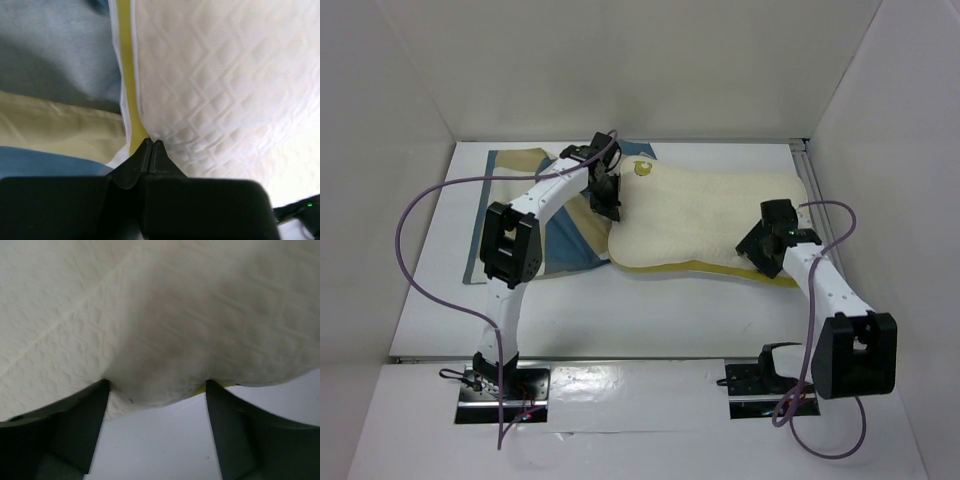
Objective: Put the pillow into the pillowcase
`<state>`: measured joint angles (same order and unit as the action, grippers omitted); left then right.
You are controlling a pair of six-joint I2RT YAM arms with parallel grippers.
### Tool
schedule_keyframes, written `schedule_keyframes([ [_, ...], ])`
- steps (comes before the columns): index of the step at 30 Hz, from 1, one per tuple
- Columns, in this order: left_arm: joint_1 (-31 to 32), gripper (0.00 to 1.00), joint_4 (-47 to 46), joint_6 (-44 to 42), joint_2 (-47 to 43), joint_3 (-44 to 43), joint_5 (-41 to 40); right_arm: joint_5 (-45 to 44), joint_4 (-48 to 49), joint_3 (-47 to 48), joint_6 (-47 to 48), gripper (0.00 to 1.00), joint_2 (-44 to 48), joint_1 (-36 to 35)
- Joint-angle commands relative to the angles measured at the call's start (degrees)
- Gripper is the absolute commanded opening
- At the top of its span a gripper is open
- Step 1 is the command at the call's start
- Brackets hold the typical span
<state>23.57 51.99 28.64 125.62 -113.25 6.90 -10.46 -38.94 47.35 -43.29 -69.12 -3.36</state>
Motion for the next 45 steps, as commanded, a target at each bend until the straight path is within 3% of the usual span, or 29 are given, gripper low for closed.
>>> schedule_keyframes([
  [1,0.51,0.0,-1.89,0.36,0.41,-1.52,4.27,7.03,14.75,-1.47,-2.77,0.63,-4.16,0.72],
  [2,0.51,0.0,-1.37,0.36,-0.2,-2.14,4.27,7.03,15.99,-0.43,-3.29,0.39,-6.96,0.72],
  [3,0.51,0.0,-1.36,0.36,-1.16,-2.67,5.14,5.99,16.69,0.89,-2.6,0.0,-8.03,0.72],
  [9,-0.11,0.0,-1.36,-0.17,-4.33,-11.61,6.38,-2.97,18.27,17.39,3.11,0.0,-4.28,1.25],
  [14,-1.78,0.0,-2.59,1.67,-5.04,-16.3,9.09,-2.99,17.42,26.03,8.21,0.0,-1.98,1.25],
  [18,-1.78,0.0,-3.12,1.16,-6.18,-14.03,9.72,-3.69,16.88,19.47,9.1,0.0,0.03,1.25],
  [22,-1.78,0.03,-3.12,-1.22,-6.18,-5.07,11.21,-1.78,17.76,5.85,9.1,0.0,-0.47,1.77],
  [23,-1.78,0.08,-1.64,-1.74,-5.48,-5.05,11.21,-0.45,16.97,5.04,9.1,0.1,-2.23,1.77],
  [24,-1.78,0.13,-0.15,-2.53,-4.95,-4.44,9.99,1.56,16.44,4.51,9.1,0.5,-2.85,1.77],
  [25,-1.78,0.21,2.39,-2.54,-4.95,-3.82,9.11,3.58,17.4,3.81,9.1,0.64,-2.86,1.77],
  [26,-1.17,0.45,2.94,-3.06,-6.08,-2.95,7.53,6.13,18.27,3.28,9.1,0.73,-2.25,-0.75],
  [27,-1.16,0.52,2.94,-3.07,-7.4,-1.63,2.56,6.15,19.94,3.27,8.49,0.86,-1.64,-2.6],
  [28,-0.55,0.54,2.94,-1.85,-11.24,1.86,-0.45,5.54,20.65,3.27,8.48,0.91,-1.11,-4.71],
  [31,-0.55,0.59,2.94,3.58,-17.41,8.99,-10.38,0.98,20.58,7.12,10.06,1.0,-2.67,-13.32],
  [33,-1.15,0.6,4.78,8.77,-22.42,17.24,-14.88,-0.62,19.52,12.83,11.73,1.0,-7.31,-19.11],
  [37,-3.88,0.6,1.73,20.98,-29.46,34.91,-14.46,-5.7,16.45,23.99,17.17,1.0,-18.65,-30.37],
  [38,-5.8,0.63,-1.85,23.89,-31.99,42.86,-14.45,-8.24,13.13,31.32,21.01,1.0,-26.51,-35.79],
  [43,-10.29,0.63,-4.87,25.23,-33.24,49.7,-13.84,-14.39,6.52,41.84,22.28,1.0,-37.03,-41.72],
  [45,-11.08,0.63,-7.15,24.54,-34.3,50.23,-12.8,-17.65,4.4,41.86,20.27,1.0,-37.05,-41.73],
])
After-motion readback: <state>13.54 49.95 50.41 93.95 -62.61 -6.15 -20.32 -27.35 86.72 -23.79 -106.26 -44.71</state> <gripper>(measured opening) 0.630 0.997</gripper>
